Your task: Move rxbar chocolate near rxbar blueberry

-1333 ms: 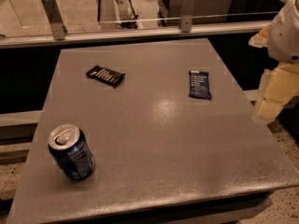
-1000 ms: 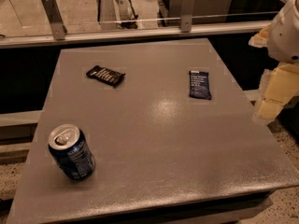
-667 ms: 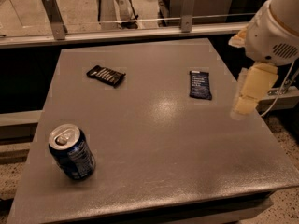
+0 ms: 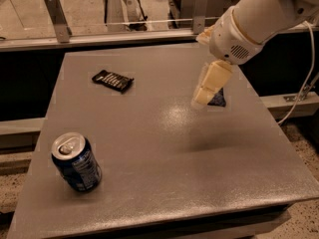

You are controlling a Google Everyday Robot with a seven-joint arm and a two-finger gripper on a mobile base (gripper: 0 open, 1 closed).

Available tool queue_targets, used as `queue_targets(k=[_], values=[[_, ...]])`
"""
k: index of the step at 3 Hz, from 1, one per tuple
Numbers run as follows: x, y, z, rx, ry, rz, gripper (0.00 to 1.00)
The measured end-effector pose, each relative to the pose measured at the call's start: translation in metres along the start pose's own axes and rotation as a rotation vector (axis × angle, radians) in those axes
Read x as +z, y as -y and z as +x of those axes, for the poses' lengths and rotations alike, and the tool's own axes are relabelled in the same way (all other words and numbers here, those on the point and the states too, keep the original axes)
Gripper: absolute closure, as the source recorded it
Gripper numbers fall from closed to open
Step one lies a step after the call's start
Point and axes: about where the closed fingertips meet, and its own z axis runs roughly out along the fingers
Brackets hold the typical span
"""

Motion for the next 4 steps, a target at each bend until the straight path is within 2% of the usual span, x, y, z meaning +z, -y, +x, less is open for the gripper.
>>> queue_targets(k=[1,2,4], values=[[0.000,0.000,0.000,0.000,-0.001,0.000,0.00],[0.003,0.006,-0.008,0.023,0.027,0.023,0.00],[0.088,0.048,-0.081,0.086,0.210,0.043,0.00]])
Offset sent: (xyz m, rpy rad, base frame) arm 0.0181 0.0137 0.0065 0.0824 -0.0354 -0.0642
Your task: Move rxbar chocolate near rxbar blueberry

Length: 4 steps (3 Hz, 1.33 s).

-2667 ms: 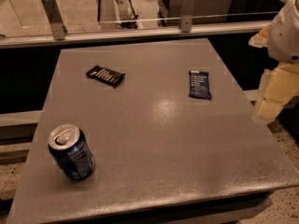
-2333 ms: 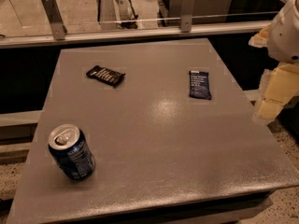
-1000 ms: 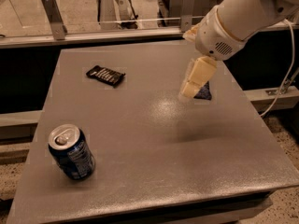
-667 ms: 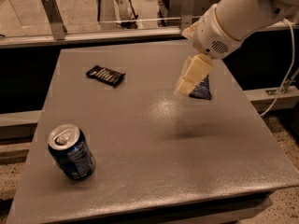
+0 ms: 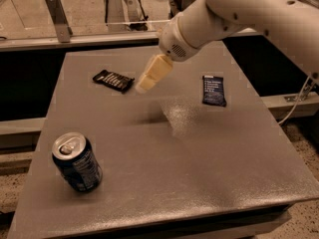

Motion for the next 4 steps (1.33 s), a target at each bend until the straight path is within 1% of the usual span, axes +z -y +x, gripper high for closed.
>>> queue_targets(k=[1,2,3,4], values=[[0.050,0.018,-0.020,0.050,0.064,0.002,0.00],[0.088,0.026,-0.039,0.096,0.095,-0.030,0.00],[0.115,0.018,-0.048,0.135,0.105,-0.071,0.00],[0.132,0.007,-0.049,0.137,0.088,-0.091,0.00]])
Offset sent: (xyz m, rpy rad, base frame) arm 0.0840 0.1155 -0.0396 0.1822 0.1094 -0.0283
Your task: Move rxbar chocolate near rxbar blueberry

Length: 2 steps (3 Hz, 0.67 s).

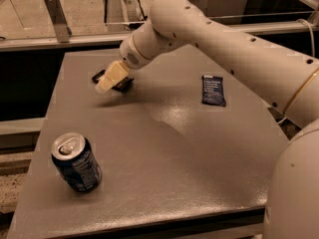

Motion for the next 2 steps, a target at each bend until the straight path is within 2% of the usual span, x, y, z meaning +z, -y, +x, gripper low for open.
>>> queue_targets(k=[1,2], values=[[0.0133,-0.0070,0.0090,0.000,-0.028,-0.005,0.00],[0.0218,-0.0122,0.0178,0.003,-0.050,-0.005,0.18]])
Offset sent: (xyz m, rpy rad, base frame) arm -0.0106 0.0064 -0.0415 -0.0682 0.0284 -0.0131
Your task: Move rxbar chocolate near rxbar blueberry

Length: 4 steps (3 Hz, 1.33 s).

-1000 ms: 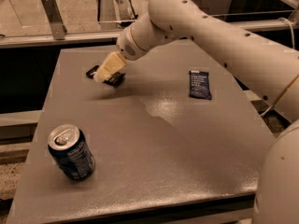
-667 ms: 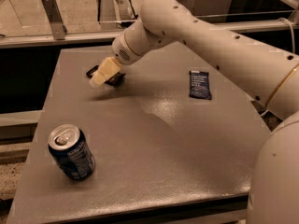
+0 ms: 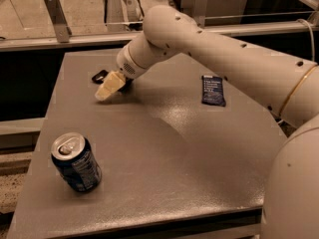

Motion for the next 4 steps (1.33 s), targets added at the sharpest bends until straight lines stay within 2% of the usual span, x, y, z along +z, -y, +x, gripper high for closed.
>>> queue_targets(k=[2,3,4], values=[[0.002,0.000,0.005,0.015,0.008,0.005,0.65],[-0.008,0.002,-0.002,0.011,0.034,0.007,0.88],[-0.028,0.007,-0.015,-0.017,0.062,0.016,1.00]])
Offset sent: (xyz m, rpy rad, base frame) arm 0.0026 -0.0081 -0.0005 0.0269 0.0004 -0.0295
